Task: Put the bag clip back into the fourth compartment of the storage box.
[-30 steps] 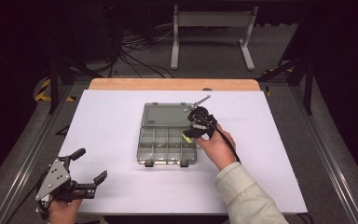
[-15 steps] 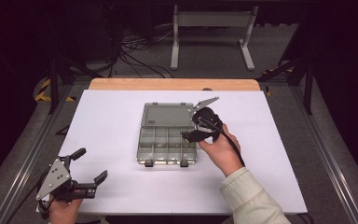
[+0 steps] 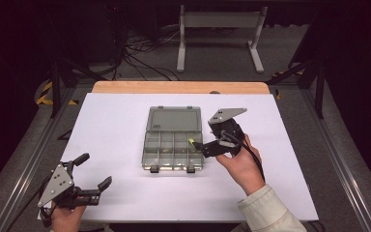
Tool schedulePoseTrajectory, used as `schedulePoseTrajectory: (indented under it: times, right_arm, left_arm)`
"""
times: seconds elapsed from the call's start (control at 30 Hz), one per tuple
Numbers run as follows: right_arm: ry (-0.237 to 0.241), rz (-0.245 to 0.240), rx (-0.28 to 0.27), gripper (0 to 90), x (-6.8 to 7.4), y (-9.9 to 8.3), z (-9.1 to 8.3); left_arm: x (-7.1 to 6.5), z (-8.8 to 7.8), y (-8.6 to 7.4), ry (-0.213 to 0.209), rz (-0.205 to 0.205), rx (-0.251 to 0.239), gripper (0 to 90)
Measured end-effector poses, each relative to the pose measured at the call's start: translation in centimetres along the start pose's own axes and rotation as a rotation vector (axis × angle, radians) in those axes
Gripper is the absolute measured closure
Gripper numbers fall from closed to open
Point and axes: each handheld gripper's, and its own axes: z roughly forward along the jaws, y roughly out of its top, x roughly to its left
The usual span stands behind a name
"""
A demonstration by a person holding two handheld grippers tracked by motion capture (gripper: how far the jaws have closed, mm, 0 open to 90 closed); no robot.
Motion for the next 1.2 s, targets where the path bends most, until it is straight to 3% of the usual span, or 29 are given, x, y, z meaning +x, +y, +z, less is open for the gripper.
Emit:
schedulePoseTrajectory:
  times: [0.4, 0.97, 1.07, 1.2]
  right_arm:
    - [-0.009, -0.012, -0.054, 12.8, 0.6, -1.0, -2.5]
    - [-0.004, -0.035, -0.238, 3.4, 0.6, -4.4, -5.8]
    - [-0.007, -0.039, -0.303, 2.8, 0.4, -5.3, -6.2]
    - [-0.043, -0.031, -0.301, 2.8, 0.2, -6.5, -6.5]
  left_arm:
    - [0.0, 0.0, 0.1, -0.003, 0.003, 0.001, 0.5]
    - [-0.1, 0.1, 0.1, -0.002, 0.002, -0.005, 0.5]
    - [-0.1, 0.1, 0.1, -0.002, 0.001, -0.005, 0.5]
    - [-0.1, 0.1, 0.1, -0.003, 0.002, -0.005, 0.5]
